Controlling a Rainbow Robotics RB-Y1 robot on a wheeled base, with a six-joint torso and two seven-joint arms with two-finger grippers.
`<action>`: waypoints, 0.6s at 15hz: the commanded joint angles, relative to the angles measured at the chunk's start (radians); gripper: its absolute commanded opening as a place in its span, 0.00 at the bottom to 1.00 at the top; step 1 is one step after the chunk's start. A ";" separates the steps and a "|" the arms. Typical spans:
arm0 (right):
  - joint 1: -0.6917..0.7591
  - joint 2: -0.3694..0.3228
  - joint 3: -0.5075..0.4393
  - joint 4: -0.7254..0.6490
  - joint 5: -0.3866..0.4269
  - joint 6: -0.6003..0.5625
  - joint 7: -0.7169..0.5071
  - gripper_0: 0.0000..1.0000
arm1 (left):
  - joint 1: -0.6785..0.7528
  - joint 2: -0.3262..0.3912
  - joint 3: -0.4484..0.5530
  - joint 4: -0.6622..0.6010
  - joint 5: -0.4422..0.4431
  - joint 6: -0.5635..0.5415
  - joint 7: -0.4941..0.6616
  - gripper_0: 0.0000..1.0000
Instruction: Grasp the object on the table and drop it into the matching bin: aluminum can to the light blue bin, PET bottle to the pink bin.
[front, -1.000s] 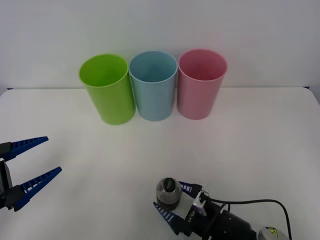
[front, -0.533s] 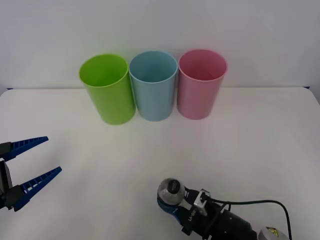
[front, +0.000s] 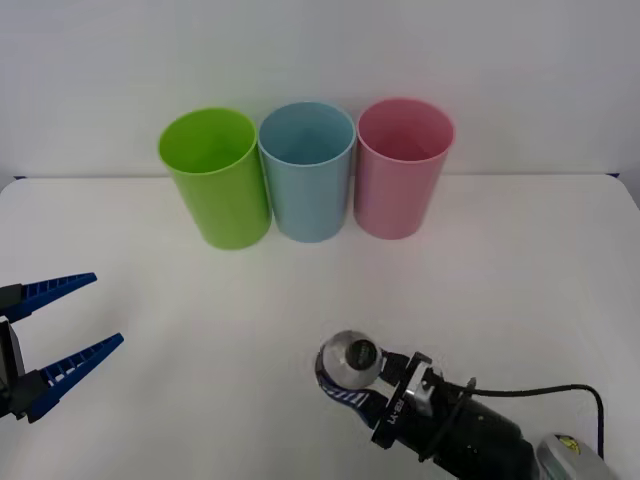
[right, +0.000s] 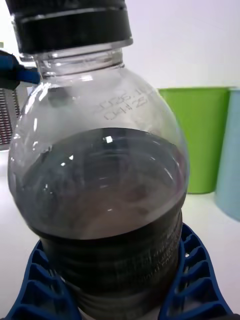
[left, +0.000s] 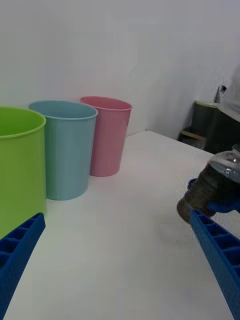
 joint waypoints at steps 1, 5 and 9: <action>0.030 -0.092 0.000 -0.205 -0.004 0.118 -0.122 0.00 | 0.000 0.000 0.000 0.000 0.000 0.000 0.000 1.00; 0.039 -0.207 -0.009 -0.443 0.048 0.308 -0.316 0.00 | 0.000 0.000 0.000 0.000 0.000 0.000 0.000 1.00; -0.028 -0.217 -0.063 -0.536 0.214 0.394 -0.606 0.00 | 0.000 0.000 0.000 0.000 0.000 0.000 0.000 1.00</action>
